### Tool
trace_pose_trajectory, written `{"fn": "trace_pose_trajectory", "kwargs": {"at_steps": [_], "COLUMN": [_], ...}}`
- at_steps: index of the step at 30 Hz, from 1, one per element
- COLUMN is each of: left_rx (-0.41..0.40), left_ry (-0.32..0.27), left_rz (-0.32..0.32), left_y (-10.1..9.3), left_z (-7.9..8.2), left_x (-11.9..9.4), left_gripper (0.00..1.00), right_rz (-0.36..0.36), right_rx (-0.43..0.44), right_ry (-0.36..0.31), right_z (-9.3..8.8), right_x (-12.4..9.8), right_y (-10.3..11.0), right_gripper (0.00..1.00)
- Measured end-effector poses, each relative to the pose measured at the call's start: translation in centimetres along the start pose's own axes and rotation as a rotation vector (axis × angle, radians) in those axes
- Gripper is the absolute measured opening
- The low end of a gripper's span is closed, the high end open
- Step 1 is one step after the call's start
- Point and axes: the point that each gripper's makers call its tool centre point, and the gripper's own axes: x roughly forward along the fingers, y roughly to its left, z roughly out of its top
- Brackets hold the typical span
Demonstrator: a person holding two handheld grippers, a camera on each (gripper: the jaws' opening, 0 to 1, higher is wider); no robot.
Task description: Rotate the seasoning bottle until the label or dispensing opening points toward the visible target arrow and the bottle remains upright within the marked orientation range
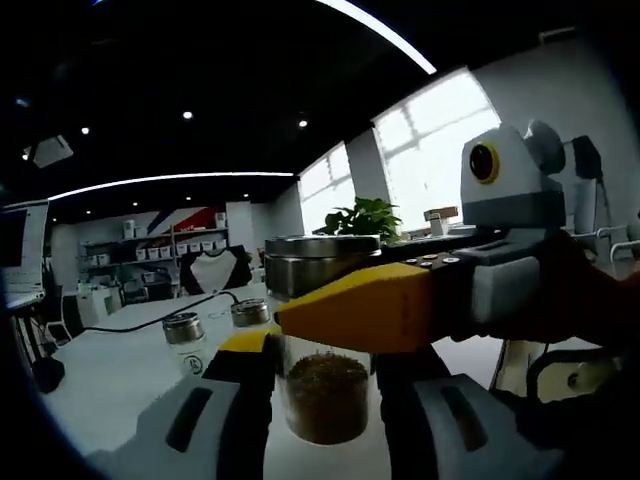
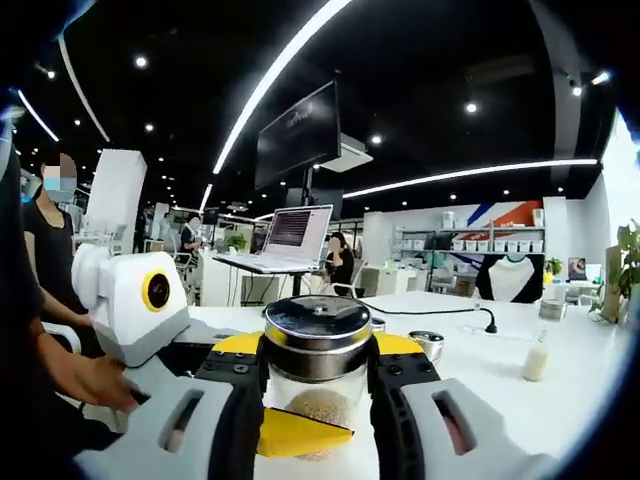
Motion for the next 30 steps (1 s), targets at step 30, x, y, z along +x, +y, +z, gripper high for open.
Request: {"fn": "trace_pose_trajectory", "kwargs": {"at_steps": [30], "left_rx": [-0.089], "left_ry": [-0.005], "left_rz": [-0.090], "left_y": [0.1], "left_z": [-0.3], "left_x": [-0.2], "left_gripper": [0.42], "right_rz": [0.037], "right_rx": [0.126], "right_ry": [-0.070], "right_z": [0.5], "right_x": [-0.3], "right_y": [-0.1], "right_gripper": [0.37]}}
